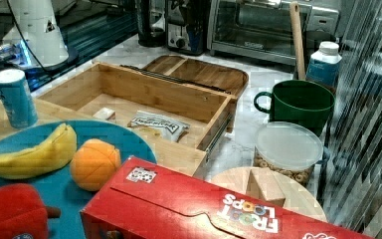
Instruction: Close the drawer.
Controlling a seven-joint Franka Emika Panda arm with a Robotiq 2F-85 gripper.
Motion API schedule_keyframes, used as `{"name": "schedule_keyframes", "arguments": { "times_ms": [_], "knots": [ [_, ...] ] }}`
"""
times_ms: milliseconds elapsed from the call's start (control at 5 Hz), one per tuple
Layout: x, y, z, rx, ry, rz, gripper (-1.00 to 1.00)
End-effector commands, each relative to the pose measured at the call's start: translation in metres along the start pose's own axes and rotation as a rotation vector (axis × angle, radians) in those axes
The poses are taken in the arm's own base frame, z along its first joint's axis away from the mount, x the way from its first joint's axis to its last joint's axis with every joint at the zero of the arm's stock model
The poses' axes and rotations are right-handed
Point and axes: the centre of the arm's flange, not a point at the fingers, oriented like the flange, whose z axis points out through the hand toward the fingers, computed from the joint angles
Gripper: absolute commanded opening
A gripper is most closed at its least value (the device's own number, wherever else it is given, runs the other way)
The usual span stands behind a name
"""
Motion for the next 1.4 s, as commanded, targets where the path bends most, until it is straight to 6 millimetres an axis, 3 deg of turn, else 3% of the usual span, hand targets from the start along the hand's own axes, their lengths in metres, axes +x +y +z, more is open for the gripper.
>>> {"name": "schedule_keyframes", "arguments": {
  "times_ms": [200,600,1000,1400],
  "knots": [
    [-0.009,0.042,0.056,-0.05,-0.012,-0.087,-1.0],
    [0.001,0.086,0.044,-0.059,-0.004,-0.164,-1.0],
    [0.017,0.151,0.03,-0.057,0.034,-0.195,-1.0],
    [0.016,0.214,0.029,-0.052,0.12,-0.135,-1.0]
  ]
}}
